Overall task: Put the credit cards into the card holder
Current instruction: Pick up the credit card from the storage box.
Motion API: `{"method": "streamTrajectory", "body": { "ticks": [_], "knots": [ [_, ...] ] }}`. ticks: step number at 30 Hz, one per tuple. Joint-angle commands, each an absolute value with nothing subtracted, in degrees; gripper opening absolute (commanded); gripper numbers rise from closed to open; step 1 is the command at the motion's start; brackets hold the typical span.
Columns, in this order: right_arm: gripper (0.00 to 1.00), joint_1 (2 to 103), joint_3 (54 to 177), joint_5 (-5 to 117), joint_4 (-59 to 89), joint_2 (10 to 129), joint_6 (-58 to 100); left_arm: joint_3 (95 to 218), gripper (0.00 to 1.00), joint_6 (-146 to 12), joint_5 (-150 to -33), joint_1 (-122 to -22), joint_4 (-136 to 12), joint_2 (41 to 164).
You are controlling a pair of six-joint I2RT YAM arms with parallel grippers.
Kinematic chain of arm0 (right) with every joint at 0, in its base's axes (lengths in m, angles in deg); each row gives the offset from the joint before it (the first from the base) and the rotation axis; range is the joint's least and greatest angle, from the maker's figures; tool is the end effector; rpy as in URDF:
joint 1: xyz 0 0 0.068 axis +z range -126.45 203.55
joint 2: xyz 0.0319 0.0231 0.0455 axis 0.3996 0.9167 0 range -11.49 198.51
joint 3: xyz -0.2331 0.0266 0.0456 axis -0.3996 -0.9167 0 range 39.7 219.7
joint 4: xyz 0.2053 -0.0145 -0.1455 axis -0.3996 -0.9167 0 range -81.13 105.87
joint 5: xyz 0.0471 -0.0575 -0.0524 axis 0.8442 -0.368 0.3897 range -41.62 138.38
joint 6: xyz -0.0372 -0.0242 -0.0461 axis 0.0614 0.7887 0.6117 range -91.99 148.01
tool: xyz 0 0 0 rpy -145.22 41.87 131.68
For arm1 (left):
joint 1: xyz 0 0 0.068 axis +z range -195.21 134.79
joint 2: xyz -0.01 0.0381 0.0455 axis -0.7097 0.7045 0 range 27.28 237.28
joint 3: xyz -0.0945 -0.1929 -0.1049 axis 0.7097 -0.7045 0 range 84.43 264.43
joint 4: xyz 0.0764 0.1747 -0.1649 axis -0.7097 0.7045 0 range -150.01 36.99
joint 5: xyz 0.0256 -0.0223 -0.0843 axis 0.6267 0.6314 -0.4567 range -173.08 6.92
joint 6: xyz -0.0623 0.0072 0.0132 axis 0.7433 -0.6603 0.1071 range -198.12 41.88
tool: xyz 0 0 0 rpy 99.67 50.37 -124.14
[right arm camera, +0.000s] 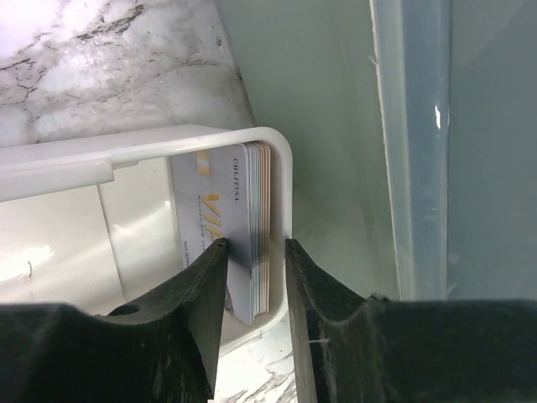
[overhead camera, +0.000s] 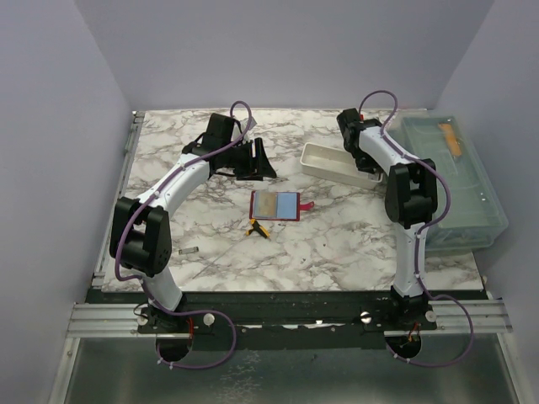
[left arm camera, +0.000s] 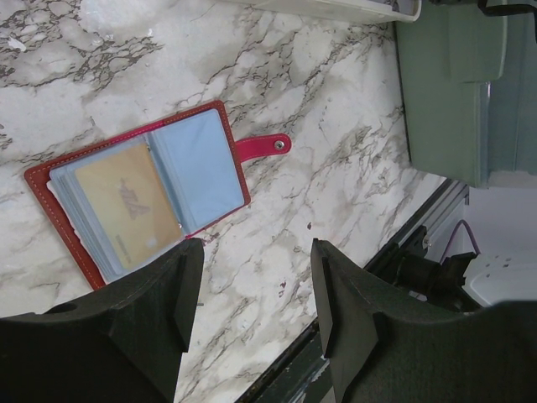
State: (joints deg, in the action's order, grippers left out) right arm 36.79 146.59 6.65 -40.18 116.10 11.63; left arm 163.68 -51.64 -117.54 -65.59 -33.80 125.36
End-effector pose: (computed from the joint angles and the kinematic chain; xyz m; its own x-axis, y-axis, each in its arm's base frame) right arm 0.4223 0.0655 0.1598 -0.9154 0.0009 -0.4026 0.2458 0.7933 -0.5570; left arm 0.3419 -0.1569 0.2396 -0.8890 -0.0620 -0.4538 0.2966 0.6771 -0.6734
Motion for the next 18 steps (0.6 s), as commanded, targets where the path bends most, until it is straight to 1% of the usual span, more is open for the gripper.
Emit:
{"method": "streamTrajectory", "body": {
  "ticks": [1,7,14,15,17,18],
  "knots": [
    [0.33,36.76,148.15,3.75,-42.52,117.48,12.1,163.1,0.6,-51.97,-119.13,-65.85,-34.61,125.47],
    [0.28,36.82,148.88,3.38,-42.79,117.94,12.71,163.1,0.6,-51.94,-119.21,-65.85,-34.62,125.45],
    [0.28,36.82,149.26,3.48,-43.2,117.97,12.84,163.07,0.6,-51.93,-119.38,-65.87,-34.71,125.45],
    [0.27,36.76,149.15,3.66,-43.19,117.97,12.81,163.09,0.6,-51.93,-119.38,-65.87,-34.69,125.45],
    [0.19,36.82,149.12,3.91,-43.22,117.97,12.9,163.1,0.6,-51.9,-119.46,-65.87,-34.76,125.48],
    [0.18,36.81,149.0,4.25,-43.07,117.97,12.93,163.1,0.6,-51.88,-119.47,-65.89,-34.79,125.5]
  ]
}}
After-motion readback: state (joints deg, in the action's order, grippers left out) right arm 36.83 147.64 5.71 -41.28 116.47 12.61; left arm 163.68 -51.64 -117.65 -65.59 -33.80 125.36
